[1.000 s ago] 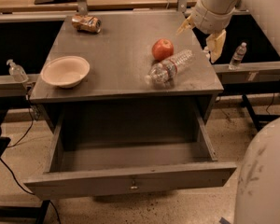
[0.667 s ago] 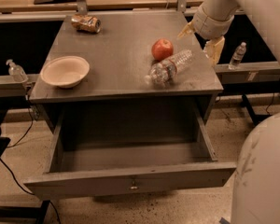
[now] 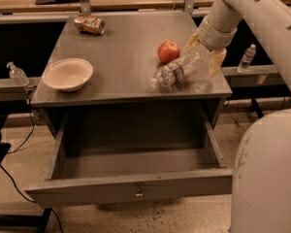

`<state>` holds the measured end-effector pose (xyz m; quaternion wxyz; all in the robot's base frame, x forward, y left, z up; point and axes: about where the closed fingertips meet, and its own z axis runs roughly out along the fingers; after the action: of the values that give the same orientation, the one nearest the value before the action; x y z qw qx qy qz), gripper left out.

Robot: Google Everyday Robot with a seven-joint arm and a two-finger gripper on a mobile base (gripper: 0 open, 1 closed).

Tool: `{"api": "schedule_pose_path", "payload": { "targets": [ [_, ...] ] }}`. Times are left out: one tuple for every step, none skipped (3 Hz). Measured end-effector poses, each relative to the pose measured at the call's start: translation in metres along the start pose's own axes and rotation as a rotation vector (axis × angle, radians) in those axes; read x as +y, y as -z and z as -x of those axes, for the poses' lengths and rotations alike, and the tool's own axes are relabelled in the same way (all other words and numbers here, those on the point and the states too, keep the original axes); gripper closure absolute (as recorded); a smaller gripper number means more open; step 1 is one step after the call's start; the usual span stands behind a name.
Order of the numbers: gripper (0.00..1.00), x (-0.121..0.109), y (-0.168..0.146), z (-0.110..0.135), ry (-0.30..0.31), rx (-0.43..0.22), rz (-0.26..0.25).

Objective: Place water bottle into top drawer

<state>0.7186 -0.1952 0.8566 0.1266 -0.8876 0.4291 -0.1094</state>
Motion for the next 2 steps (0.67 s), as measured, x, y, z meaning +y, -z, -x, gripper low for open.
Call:
{"api": "schedule_pose_path", "payload": {
  "targets": [
    [0.56,-0.002,-0.012,0.009,-0.02,-0.03,0.005],
    [0.78,-0.002,-0.019,0.02,-0.039,-0.062,0.015]
  ]
}}
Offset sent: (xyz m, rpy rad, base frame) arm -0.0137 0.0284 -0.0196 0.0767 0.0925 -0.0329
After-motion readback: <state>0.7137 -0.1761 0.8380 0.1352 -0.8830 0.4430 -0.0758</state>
